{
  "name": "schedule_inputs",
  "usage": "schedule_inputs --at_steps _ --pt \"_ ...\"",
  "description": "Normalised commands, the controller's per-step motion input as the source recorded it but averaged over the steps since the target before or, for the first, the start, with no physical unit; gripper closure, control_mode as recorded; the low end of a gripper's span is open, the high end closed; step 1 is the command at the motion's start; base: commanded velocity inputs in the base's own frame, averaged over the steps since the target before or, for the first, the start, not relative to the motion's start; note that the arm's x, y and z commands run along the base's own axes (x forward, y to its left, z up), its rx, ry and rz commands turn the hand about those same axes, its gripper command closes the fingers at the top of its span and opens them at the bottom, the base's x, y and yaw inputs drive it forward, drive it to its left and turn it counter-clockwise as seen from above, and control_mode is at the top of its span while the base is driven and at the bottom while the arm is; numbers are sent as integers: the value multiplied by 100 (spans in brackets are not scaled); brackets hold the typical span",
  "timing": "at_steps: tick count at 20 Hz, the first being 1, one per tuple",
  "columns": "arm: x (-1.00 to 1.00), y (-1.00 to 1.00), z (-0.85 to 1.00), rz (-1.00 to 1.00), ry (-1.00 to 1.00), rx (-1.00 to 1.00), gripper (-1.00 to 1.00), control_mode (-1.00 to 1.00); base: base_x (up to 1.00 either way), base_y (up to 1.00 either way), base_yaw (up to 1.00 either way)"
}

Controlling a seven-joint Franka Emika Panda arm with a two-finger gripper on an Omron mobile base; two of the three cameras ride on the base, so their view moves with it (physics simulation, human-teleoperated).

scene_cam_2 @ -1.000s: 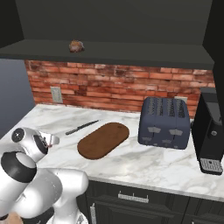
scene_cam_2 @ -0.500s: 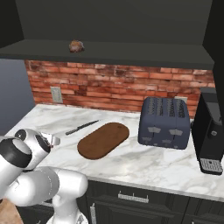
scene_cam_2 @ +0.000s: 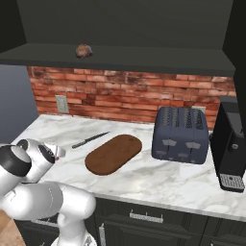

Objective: Pick the bread, place it on the cutting board, pick the jam, place it on the counter, and close the cabinet.

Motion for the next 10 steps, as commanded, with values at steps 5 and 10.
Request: schedule_inputs --at_steps 5,10 --pt "1 0 -21 0 -3 0 100 -100 0 0 0" --pt "0 0 -16 0 0 0 100 -100 0 0 0"
